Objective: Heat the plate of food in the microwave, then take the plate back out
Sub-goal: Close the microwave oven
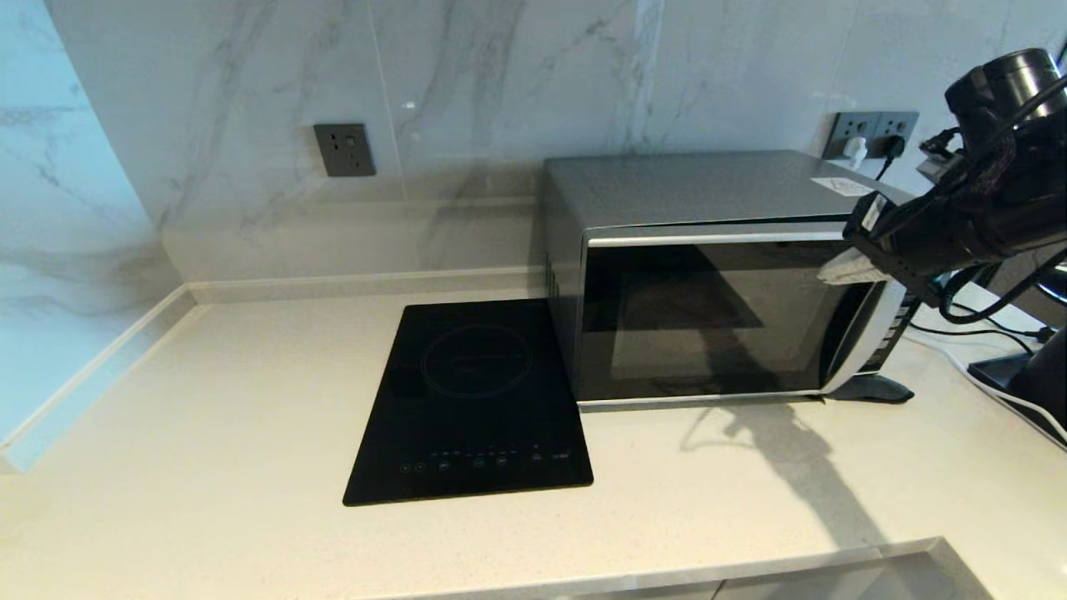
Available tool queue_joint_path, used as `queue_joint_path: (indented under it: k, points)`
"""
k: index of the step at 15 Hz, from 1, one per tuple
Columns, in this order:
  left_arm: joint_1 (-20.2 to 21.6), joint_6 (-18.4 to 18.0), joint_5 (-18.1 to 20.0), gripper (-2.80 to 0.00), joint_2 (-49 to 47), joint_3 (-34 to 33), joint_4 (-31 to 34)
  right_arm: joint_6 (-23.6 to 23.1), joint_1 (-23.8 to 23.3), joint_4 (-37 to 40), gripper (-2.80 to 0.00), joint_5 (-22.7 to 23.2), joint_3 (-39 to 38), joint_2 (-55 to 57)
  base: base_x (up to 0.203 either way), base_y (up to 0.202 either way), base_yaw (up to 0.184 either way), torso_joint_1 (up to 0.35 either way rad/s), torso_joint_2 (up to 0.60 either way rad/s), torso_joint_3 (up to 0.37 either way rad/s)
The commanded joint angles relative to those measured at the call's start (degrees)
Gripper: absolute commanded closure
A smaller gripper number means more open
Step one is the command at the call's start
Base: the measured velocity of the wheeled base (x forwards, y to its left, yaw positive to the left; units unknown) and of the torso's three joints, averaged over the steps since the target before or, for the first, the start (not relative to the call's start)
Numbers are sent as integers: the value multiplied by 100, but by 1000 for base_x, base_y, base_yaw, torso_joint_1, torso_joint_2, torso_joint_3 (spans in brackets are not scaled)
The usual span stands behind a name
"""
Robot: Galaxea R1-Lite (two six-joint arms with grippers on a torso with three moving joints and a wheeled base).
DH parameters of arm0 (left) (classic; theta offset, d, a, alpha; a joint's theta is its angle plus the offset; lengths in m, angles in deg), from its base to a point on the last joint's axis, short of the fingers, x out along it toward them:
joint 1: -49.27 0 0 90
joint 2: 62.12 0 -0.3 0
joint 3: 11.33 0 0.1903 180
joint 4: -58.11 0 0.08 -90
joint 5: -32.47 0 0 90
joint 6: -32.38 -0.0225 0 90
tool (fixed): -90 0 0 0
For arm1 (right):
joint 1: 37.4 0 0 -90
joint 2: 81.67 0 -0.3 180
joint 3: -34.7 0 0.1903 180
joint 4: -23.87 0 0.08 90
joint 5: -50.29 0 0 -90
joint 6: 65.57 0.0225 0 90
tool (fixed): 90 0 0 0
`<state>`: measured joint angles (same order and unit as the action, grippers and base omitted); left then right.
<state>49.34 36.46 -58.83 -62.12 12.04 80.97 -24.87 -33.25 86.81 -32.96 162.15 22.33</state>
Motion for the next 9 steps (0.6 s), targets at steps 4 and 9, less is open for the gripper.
queue_joint_path:
  k: [4,9]
  points:
    - [1,5,-3,0,-9,0,-2,34,-257,-768,0,190,95,390,0,0,0,0,0,0]
    - [1,5,-3,0,-9,0,-2,43,-311,-793,0,486,73,525,0,0,0,0,0,0]
